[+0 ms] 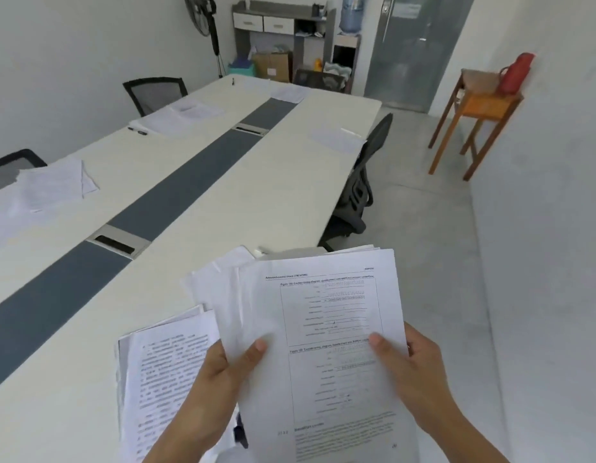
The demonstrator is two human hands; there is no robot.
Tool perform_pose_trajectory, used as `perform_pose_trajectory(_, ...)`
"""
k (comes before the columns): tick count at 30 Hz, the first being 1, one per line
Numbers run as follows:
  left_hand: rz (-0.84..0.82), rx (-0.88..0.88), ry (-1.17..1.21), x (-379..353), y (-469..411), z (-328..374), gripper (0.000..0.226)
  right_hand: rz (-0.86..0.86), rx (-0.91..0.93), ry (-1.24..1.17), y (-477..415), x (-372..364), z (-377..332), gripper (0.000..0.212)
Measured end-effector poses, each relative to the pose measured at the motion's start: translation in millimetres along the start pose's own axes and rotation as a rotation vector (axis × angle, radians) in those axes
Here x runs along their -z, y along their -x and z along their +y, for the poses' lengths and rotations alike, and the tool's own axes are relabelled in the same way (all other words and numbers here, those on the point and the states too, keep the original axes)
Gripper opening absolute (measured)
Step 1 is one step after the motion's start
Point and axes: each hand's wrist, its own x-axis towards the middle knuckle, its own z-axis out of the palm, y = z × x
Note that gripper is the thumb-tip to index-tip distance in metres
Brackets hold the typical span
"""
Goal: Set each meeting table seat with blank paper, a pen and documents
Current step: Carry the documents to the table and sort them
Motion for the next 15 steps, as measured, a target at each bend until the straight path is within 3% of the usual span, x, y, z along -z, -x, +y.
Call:
perform_pose_trajectory(2, -0.028, 0.001, -0.018, -45.8, -10.3, -9.3, 0.038, 0.101, 0.023, -0.01, -12.4, 45.5, 4.5, 0.008)
perform_pose_trajectory(7, -0.108, -0.012, 0.072, -143.0, -33.1, -25.3, 0.033, 0.168, 0.015, -0.106, -35.1, 140.4, 8.8, 0.007)
perform_pose_trajectory(15, -0.153, 0.003, 0.025, -210.1, -79.8, -19.4, 0.033, 0.158, 0.042, -0.196, -83.5, 203.0, 13.6, 0.009)
